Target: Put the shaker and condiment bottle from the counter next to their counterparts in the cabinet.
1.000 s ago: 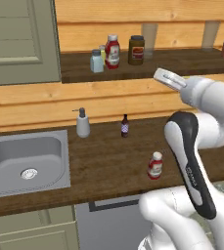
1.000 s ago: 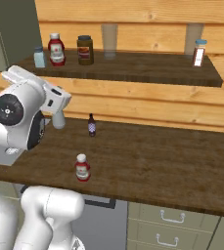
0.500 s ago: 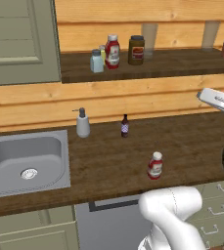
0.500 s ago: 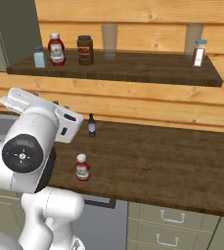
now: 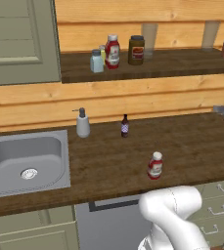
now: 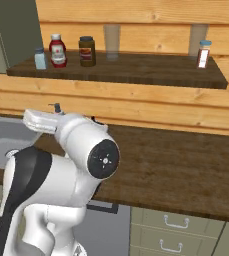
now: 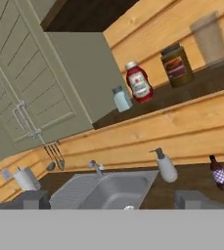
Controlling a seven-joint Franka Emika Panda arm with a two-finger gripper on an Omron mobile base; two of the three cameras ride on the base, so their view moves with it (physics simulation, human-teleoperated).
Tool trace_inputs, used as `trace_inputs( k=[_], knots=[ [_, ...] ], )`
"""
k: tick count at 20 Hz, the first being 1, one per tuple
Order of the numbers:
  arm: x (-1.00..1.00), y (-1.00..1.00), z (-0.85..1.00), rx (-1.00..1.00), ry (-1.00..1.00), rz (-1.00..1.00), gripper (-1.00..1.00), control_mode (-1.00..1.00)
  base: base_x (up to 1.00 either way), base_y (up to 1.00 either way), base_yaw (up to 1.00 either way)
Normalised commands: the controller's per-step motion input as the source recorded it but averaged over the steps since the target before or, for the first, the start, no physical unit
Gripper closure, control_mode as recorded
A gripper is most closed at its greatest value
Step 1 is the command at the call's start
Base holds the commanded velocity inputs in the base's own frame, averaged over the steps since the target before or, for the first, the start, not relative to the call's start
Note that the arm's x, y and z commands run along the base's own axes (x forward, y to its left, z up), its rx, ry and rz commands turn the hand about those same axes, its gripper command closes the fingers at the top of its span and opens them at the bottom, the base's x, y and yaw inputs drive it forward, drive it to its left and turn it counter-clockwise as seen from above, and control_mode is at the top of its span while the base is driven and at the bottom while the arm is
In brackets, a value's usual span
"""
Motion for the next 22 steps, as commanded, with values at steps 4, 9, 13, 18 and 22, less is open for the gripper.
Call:
trace_inputs(
  k=[4, 9, 13, 18, 22],
  knots=[
    [-0.12, -0.21, -0.96, 0.00, -0.22, 0.27, -1.00, -1.00, 0.00, 0.00, 0.00],
    [0.02, 0.10, -0.48, -0.01, 0.02, 0.14, -1.00, -1.00, 0.00, 0.00, 0.00],
    [0.00, 0.04, -0.25, -0.01, 0.00, 0.23, -1.00, -1.00, 0.00, 0.00, 0.00],
    [0.00, -0.02, -0.31, -0.01, -0.03, 0.30, -1.00, -1.00, 0.00, 0.00, 0.00],
    [0.00, 0.00, -0.40, -0.04, -0.02, 0.17, -1.00, -1.00, 0.00, 0.00, 0.00]
  ],
)
